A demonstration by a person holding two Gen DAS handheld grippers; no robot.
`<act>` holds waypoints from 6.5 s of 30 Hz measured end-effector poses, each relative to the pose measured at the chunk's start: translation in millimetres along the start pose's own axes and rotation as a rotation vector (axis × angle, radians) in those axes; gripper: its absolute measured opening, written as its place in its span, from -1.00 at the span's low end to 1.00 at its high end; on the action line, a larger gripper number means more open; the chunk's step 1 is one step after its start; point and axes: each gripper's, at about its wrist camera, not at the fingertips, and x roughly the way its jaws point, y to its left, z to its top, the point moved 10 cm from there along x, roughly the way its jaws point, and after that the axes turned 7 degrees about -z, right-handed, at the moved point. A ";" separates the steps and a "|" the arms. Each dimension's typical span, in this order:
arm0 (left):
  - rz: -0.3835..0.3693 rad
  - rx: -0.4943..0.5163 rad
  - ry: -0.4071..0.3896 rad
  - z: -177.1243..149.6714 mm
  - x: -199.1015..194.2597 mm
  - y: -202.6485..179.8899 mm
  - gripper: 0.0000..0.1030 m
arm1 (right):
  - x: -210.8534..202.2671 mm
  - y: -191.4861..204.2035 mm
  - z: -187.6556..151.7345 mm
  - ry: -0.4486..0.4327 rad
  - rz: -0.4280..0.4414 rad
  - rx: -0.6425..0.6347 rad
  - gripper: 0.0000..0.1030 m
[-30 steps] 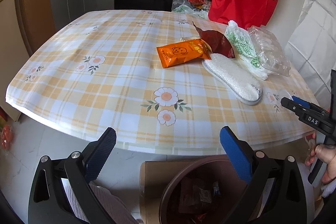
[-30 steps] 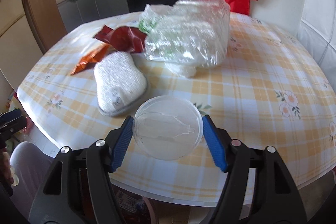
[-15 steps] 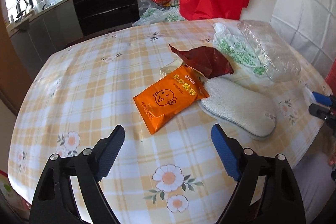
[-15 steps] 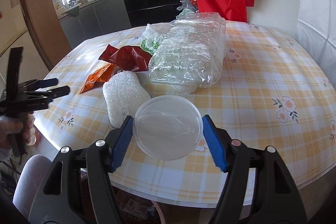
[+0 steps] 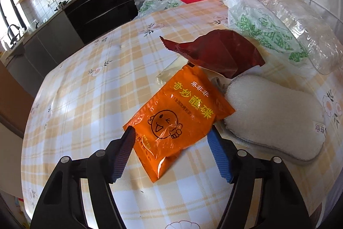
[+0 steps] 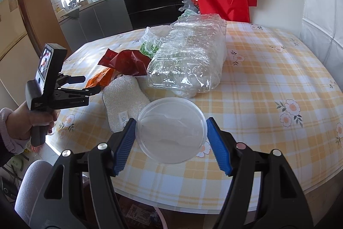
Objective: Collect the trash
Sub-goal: 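Grasp the orange snack packet with the left tool while the right tool holds the lid, then drop the orange packet into the bin with the left tool while the right holds the lid, then lower the clear lid over the bin and open the right tool, then grasp the white sponge pad with the right tool, then grasp the dark red wrapper with the left tool while the right tool holds the sponge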
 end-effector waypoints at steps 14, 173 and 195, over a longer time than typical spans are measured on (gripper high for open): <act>-0.079 -0.083 -0.138 -11.2 -93.6 22.4 -0.79 | -28.1 18.4 7.3 -0.039 0.040 0.013 0.30; -0.239 -0.539 -0.236 -54.3 -128.5 37.7 0.88 | 38.0 110.0 7.0 0.049 0.079 -0.165 0.70; -0.461 -0.726 -0.084 65.2 35.0 -5.3 0.22 | -31.5 11.4 39.8 -0.110 0.036 0.000 0.70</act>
